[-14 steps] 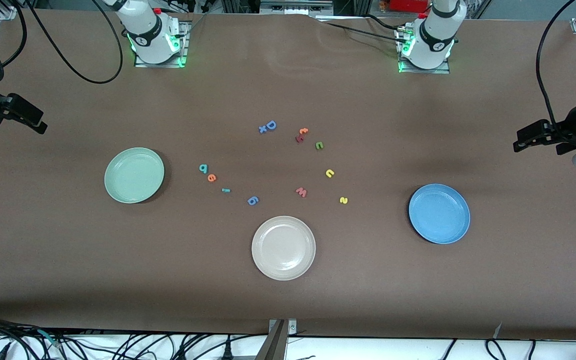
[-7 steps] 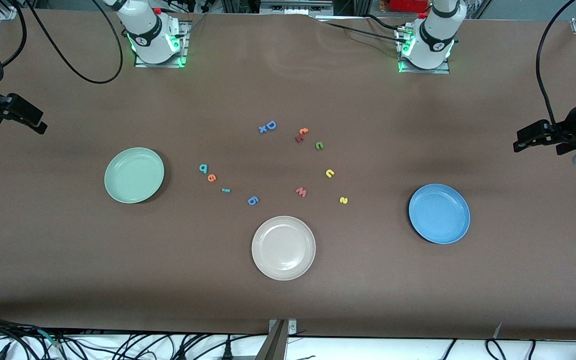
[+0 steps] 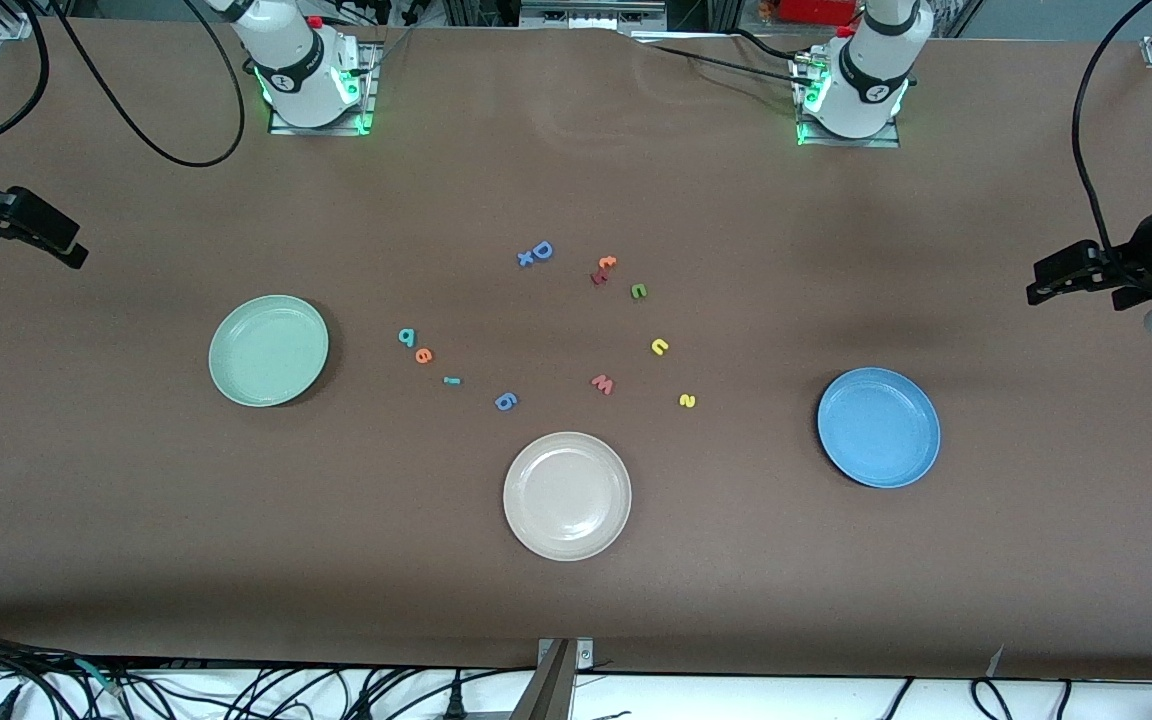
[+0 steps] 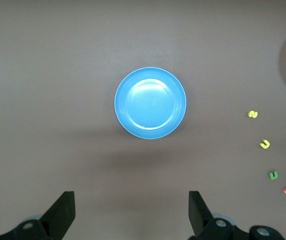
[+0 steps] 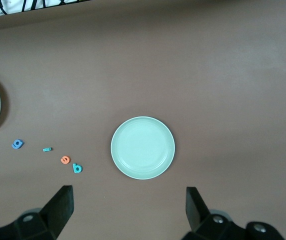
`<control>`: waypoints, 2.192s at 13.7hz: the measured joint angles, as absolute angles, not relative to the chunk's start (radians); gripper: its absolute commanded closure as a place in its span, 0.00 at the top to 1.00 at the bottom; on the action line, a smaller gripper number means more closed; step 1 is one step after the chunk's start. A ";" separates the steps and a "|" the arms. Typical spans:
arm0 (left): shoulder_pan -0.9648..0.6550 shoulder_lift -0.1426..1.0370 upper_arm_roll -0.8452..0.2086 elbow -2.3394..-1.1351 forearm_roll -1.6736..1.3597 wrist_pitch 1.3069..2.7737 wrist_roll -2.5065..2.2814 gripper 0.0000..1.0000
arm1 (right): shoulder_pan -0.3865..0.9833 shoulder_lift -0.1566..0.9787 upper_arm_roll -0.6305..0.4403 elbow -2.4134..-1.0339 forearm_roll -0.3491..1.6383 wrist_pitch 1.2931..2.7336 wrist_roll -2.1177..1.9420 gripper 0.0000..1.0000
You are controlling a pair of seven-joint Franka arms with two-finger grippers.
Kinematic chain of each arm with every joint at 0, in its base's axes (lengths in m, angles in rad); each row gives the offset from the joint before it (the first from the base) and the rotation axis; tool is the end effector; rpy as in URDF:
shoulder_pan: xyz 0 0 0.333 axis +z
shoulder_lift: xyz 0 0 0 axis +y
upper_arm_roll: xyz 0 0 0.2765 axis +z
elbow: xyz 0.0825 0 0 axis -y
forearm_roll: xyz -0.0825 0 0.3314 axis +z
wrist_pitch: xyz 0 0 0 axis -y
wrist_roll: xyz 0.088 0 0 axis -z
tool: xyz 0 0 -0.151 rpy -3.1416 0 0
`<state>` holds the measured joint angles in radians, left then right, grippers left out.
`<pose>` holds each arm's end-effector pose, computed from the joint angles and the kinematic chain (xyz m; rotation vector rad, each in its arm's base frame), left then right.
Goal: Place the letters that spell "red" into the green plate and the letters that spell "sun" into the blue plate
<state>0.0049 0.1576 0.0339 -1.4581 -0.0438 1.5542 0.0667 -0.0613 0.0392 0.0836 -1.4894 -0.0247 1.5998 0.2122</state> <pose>0.5381 0.0131 0.5047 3.0983 -0.0427 -0.0919 0.5194 0.0071 0.5582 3.1124 -0.2970 0.1147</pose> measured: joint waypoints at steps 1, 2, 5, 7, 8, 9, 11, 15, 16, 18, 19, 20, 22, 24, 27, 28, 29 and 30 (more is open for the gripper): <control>0.005 0.158 0.034 -1.458 -0.044 1.554 0.067 1.00 | -0.061 0.039 0.083 -1.489 -0.025 1.599 0.214 0.99; 0.005 0.158 0.034 -1.458 -0.044 1.554 0.067 1.00 | -0.061 0.039 0.083 -1.489 -0.025 1.599 0.216 0.99; 0.005 0.158 0.034 -1.458 -0.044 1.554 0.067 1.00 | -0.061 0.039 0.079 -1.489 -0.025 1.599 0.242 0.99; 0.006 0.158 0.034 -1.458 -0.044 1.554 0.067 1.00 | -0.061 0.039 0.077 -1.489 -0.025 1.599 0.275 0.99; 0.006 0.159 0.033 -1.458 -0.044 1.554 0.067 1.00 | -0.061 0.039 0.077 -1.489 -0.025 1.599 0.280 0.99; 0.006 0.159 0.033 -1.458 -0.044 1.554 0.067 1.00 | -0.061 0.039 0.077 -1.490 -0.025 1.598 0.283 0.99; 0.006 0.160 0.034 -1.458 -0.044 1.554 0.067 1.00 | -0.061 0.040 0.083 -1.491 -0.021 1.597 0.302 0.99; 0.007 0.161 0.034 -1.458 -0.044 1.554 0.067 1.00 | -0.057 0.063 0.195 -1.497 -0.013 1.605 0.537 0.98; 0.007 0.161 0.034 -1.458 -0.044 1.554 0.067 1.00 | -0.055 0.078 0.230 -1.501 -0.013 1.617 0.596 0.98; 0.008 0.163 0.034 -1.458 -0.044 1.554 0.067 1.00 | -0.052 0.120 0.297 -1.519 -0.013 1.655 0.688 0.98; 0.008 0.164 0.034 -1.458 -0.044 1.554 0.067 1.00 | -0.051 0.144 0.327 -1.538 -0.013 1.690 0.724 0.98; 0.009 0.167 0.035 -1.459 -0.044 1.553 0.067 1.00 | -0.050 0.166 0.355 -1.568 -0.013 1.740 0.760 0.98; 0.011 0.180 0.036 -1.462 -0.044 1.552 0.067 1.00 | -0.049 0.197 0.398 -1.660 -0.013 1.877 0.821 0.98; 0.012 0.189 0.036 -1.462 -0.044 1.552 0.067 1.00 | -0.049 0.210 0.420 -1.772 -0.013 2.011 0.835 0.98; 0.011 0.190 0.034 -1.461 -0.044 1.552 0.067 1.00 | -0.047 0.247 0.450 -1.896 -0.015 2.148 0.834 0.98; 0.011 0.192 0.033 -1.462 -0.044 1.552 0.067 1.00 | -0.045 0.263 0.455 -1.928 -0.019 2.176 0.820 0.98; 0.010 0.197 0.031 -1.463 -0.044 1.552 0.067 1.00 | -0.042 0.275 0.457 -1.952 -0.023 2.191 0.795 0.98; 0.006 0.207 0.029 -1.464 -0.044 1.551 0.067 1.00 | -0.040 0.281 0.457 -1.972 -0.030 2.194 0.768 0.98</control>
<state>0.0064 0.2075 0.0291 -1.4637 -0.0439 1.5515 0.0668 -0.0395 0.2814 0.4569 -1.9725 -0.0297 2.1943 0.7683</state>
